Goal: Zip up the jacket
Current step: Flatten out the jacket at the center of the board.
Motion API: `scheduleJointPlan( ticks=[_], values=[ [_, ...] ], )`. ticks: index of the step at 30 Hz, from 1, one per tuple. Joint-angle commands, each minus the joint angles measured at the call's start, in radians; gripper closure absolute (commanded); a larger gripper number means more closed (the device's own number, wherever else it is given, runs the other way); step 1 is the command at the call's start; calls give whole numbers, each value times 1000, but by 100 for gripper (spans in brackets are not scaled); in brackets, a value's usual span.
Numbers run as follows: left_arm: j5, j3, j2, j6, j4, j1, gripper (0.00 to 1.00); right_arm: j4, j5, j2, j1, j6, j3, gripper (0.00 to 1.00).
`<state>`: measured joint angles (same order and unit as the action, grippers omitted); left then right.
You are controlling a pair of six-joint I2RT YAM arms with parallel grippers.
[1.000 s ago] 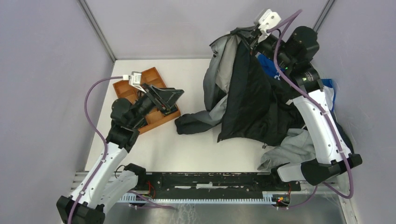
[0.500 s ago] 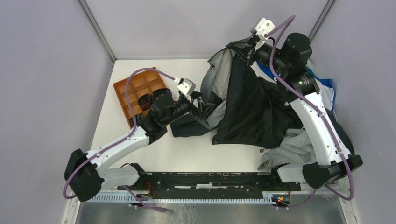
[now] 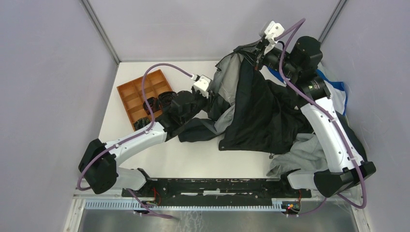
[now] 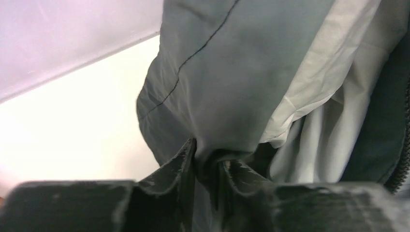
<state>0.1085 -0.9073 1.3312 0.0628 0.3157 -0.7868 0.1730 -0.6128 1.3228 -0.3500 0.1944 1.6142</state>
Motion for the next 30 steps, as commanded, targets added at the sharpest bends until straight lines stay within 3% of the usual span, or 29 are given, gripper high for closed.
scheduleJointPlan(
  ticks=[1,2,3,8,14,23,30],
  values=[
    [29,-84,14,-57,2,0,88,-109,-30,-38,10,-29,23,100],
    [35,-97,8,-75,-9,0,96,-108,-31,-37,11,-28,27,100],
    [46,-116,-2,-89,-28,4,98,-108,-31,-37,13,-26,35,100],
    [92,-286,-71,-99,-140,51,98,-106,-27,-15,18,-3,117,100],
    [46,-541,-100,-145,-204,98,98,-163,-27,54,19,-31,302,100],
    [54,-815,-94,-233,-191,101,98,-345,-17,132,20,-127,521,100],
    [44,-1041,-43,-288,-196,101,98,-393,17,141,19,-138,560,100]
  ],
)
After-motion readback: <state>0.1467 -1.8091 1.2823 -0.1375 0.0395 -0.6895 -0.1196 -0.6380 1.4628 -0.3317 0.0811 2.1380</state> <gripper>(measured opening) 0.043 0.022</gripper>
